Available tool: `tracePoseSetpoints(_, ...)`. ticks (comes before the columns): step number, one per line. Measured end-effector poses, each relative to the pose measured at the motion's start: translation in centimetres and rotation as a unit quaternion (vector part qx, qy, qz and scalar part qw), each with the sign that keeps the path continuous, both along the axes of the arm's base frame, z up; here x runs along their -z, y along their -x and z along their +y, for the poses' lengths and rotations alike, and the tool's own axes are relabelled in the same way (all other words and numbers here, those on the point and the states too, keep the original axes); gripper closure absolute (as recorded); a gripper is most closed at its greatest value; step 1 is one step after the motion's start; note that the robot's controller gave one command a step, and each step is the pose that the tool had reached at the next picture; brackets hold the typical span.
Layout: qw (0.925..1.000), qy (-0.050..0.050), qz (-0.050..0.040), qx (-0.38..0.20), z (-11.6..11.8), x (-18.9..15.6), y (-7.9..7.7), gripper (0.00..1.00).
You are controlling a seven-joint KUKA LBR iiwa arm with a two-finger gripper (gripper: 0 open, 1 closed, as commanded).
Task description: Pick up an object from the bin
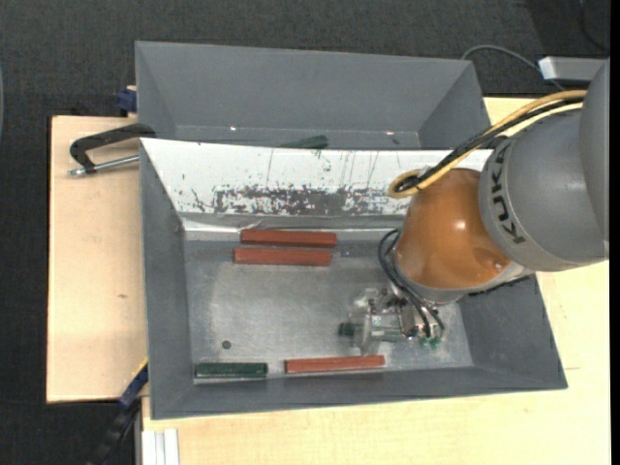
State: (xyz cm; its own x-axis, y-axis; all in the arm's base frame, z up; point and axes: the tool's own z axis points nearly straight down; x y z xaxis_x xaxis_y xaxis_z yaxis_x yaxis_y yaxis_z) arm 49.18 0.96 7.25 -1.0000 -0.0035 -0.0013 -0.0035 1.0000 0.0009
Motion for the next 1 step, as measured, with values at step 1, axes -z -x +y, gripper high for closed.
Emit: tracePoseSetpoints(1,0.9999,0.0,-0.0026,0.017,-1.3,-14.39,-5.11,1.0)
